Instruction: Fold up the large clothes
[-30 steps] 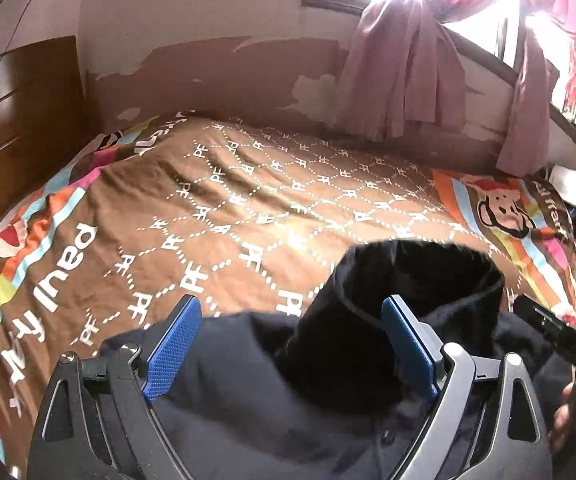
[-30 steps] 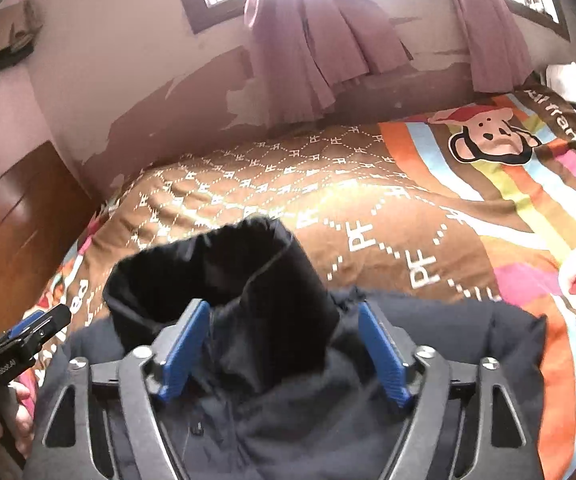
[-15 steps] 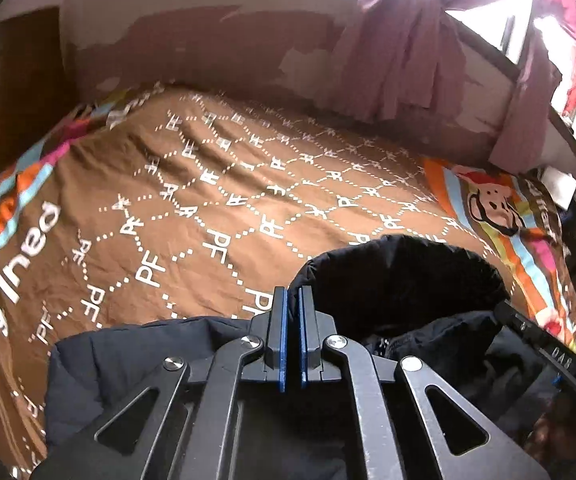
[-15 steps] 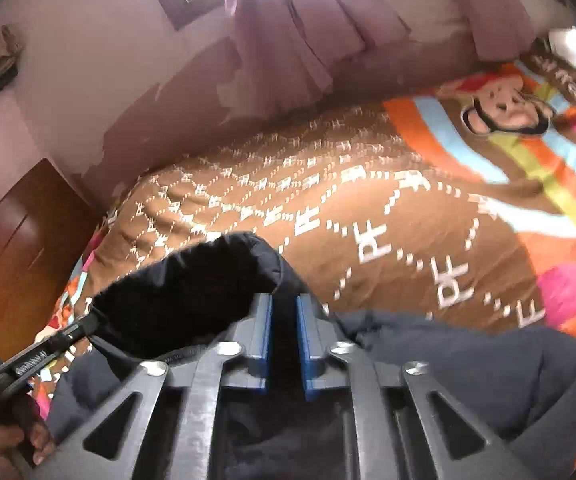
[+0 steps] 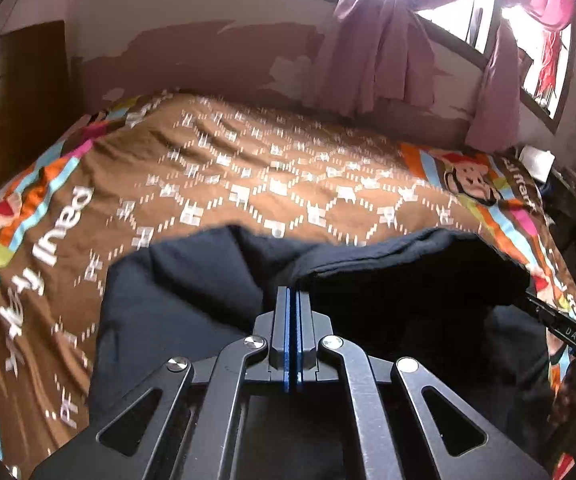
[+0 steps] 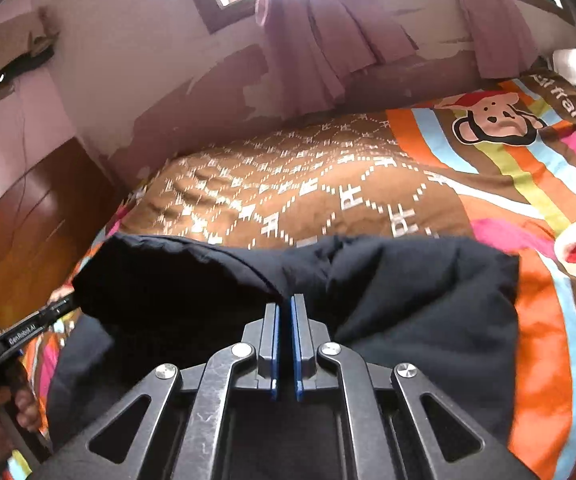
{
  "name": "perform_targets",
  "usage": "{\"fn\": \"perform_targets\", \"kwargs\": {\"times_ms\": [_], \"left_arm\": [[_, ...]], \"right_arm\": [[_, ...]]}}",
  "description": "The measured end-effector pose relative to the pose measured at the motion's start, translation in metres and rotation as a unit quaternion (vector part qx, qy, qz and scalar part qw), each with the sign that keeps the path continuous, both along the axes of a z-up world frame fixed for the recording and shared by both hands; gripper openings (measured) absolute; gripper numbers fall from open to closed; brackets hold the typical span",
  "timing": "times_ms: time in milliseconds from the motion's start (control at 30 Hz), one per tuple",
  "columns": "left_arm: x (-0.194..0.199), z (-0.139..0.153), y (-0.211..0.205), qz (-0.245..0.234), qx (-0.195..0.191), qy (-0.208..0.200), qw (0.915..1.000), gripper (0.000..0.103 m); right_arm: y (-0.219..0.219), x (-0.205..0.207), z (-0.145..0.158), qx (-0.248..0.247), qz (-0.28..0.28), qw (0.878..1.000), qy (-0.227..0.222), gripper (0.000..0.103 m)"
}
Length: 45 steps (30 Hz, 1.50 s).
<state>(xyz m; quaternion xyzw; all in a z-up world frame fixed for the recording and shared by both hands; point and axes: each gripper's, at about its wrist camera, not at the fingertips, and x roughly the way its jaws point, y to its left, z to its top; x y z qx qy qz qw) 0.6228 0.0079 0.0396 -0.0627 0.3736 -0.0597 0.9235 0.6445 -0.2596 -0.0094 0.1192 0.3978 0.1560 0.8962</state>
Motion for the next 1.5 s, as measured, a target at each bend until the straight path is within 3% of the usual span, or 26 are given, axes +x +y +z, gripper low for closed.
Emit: {"fn": "perform_targets", "kwargs": {"times_ms": [133, 300, 500, 600, 767, 833, 900, 967, 1033, 1167, 1300, 1467, 1500], "left_arm": [[0.000, -0.023, -0.001, 0.004, 0.003, 0.023, 0.9997, 0.000], [0.000, -0.039, -0.005, 0.002, 0.025, 0.023, 0.9994, 0.000], [-0.005, -0.038, -0.006, -0.017, 0.035, 0.015, 0.9991, 0.000], [-0.006, -0.035, -0.011, -0.031, 0.050, 0.011, 0.9982, 0.000], [-0.004, -0.036, -0.012, -0.040, 0.052, 0.012, 0.9978, 0.000], [-0.004, -0.036, -0.012, -0.051, 0.050, 0.012, 0.9974, 0.000], [-0.004, -0.033, -0.010, -0.069, 0.049, 0.010, 0.9963, 0.000], [-0.010, -0.021, -0.001, -0.085, 0.028, -0.010, 0.9960, 0.000], [-0.016, -0.006, 0.008, -0.087, 0.001, -0.041, 0.9954, 0.000], [-0.008, 0.016, 0.015, -0.080, -0.068, -0.063, 0.9925, 0.000], [0.017, 0.012, -0.012, -0.099, -0.080, -0.032, 0.9914, 0.000], [0.049, -0.032, -0.046, -0.124, -0.100, 0.081, 0.9838, 0.000], [0.054, -0.043, -0.052, -0.122, -0.081, 0.106, 0.9835, 0.000]], "right_arm": [[0.001, -0.013, -0.018, -0.027, 0.011, 1.000, 0.010, 0.005], [0.001, -0.015, -0.027, -0.026, 0.008, 1.000, 0.014, 0.005], [0.000, -0.029, -0.005, -0.028, 0.026, 0.999, -0.019, 0.007], [-0.007, -0.039, 0.014, -0.006, 0.022, 0.999, -0.045, 0.007], [0.012, -0.017, 0.032, -0.001, 0.028, 0.997, -0.068, 0.007], [0.025, -0.001, 0.026, 0.000, 0.031, 0.998, -0.048, 0.007], [0.038, 0.019, 0.009, 0.005, 0.053, 0.999, 0.005, 0.007], [0.049, 0.039, -0.018, -0.008, 0.078, 0.994, 0.076, 0.007], [0.053, 0.044, -0.035, -0.037, 0.089, 0.989, 0.110, 0.007], [0.046, 0.044, -0.052, -0.031, 0.091, 0.987, 0.130, 0.002], [0.042, 0.045, -0.059, -0.025, 0.090, 0.985, 0.146, 0.002], [0.042, 0.048, -0.071, -0.039, 0.098, 0.980, 0.166, 0.000], [0.042, 0.047, -0.072, -0.042, 0.101, 0.980, 0.167, 0.000]]}}
